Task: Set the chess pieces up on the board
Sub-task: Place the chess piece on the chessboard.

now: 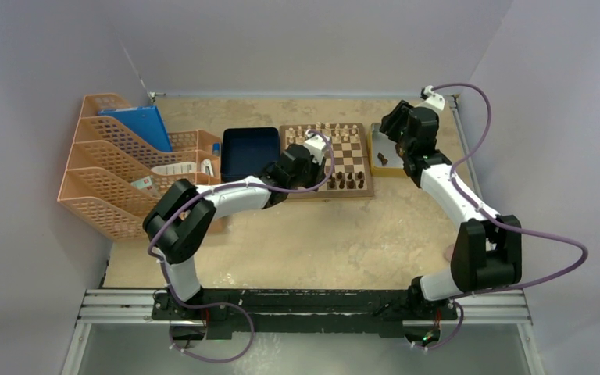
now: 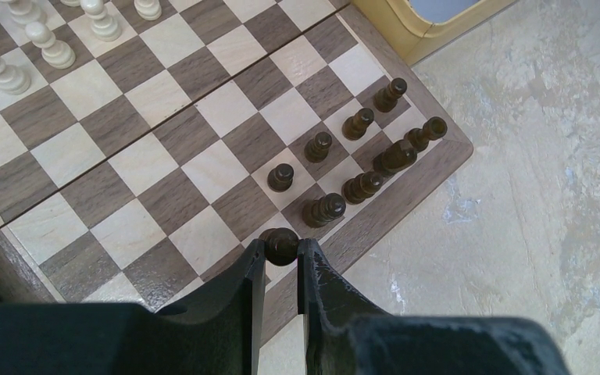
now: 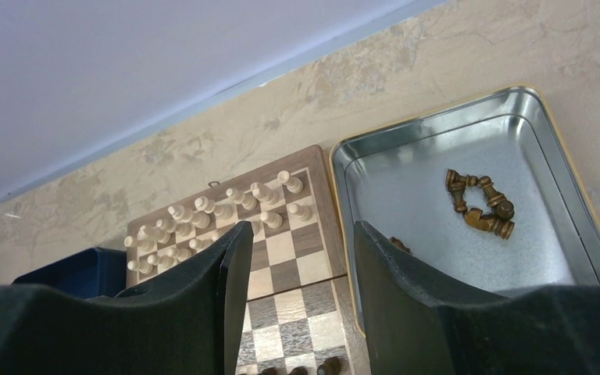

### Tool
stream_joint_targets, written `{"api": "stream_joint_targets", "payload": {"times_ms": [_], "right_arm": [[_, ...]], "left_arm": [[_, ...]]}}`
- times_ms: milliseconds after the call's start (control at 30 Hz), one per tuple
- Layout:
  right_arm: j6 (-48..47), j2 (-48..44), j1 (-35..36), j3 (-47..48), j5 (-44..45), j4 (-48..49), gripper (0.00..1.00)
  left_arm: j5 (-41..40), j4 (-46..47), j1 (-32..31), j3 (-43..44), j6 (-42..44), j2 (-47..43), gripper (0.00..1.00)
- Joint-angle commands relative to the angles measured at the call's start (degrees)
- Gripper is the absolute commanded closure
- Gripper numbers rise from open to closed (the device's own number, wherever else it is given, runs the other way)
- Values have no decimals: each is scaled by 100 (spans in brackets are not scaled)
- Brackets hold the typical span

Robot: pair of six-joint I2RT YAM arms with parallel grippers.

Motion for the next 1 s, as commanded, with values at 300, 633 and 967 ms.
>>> {"api": "stream_joint_targets", "payload": {"times_ms": [300, 633, 967], "right_arm": [[-117, -221, 3, 100, -8, 254, 46], [-112, -240, 3, 70, -107, 292, 46], [-130, -262, 5, 81, -88, 258, 45]], "left_arm": [[181, 447, -22, 19, 29, 221, 92], [222, 319, -52, 11, 92, 231, 91], [153, 113, -148, 174, 215, 317, 85]]}}
